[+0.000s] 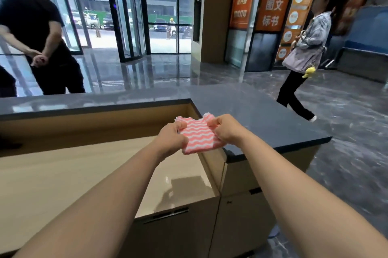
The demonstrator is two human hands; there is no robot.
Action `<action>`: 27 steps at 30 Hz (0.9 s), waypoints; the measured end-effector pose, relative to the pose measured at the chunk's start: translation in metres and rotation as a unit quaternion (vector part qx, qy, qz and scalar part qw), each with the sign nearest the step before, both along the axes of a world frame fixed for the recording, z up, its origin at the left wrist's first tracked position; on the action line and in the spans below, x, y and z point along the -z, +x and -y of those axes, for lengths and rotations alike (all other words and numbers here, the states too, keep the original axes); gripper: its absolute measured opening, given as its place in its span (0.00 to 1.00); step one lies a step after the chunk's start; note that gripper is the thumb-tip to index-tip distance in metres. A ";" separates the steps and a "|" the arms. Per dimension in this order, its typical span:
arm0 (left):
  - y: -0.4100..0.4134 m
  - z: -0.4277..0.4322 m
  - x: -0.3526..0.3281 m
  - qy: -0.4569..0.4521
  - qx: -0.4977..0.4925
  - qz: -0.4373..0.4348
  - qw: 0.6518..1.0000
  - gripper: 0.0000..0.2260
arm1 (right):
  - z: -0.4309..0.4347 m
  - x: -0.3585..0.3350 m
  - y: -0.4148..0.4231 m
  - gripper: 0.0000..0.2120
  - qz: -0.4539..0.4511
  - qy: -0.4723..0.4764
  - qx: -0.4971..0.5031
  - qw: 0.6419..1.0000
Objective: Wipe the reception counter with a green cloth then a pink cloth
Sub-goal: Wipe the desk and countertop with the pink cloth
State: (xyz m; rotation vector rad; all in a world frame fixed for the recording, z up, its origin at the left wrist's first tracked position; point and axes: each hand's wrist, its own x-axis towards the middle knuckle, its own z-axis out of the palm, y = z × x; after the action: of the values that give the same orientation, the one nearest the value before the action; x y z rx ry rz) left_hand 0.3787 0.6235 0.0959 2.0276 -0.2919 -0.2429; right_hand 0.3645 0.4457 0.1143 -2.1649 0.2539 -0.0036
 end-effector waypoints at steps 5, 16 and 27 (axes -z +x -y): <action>0.021 -0.050 0.019 0.025 -0.041 -0.013 0.999 0.32 | -0.045 0.022 0.042 0.13 -0.024 -0.056 -0.057 0.997; 0.107 -0.098 0.074 0.131 -0.057 -0.036 0.989 0.16 | -0.097 0.091 0.144 0.14 -0.086 -0.130 -0.153 0.976; 0.216 -0.113 0.139 0.207 -0.049 -0.050 0.976 0.22 | -0.115 0.160 0.256 0.07 -0.112 -0.157 -0.192 0.962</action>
State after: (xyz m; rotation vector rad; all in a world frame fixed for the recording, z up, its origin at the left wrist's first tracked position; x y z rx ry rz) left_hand 0.5947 0.7360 -0.0428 2.4246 -0.0790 -0.3677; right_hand 0.6200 0.5611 -0.0453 -2.5003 -0.0472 0.4513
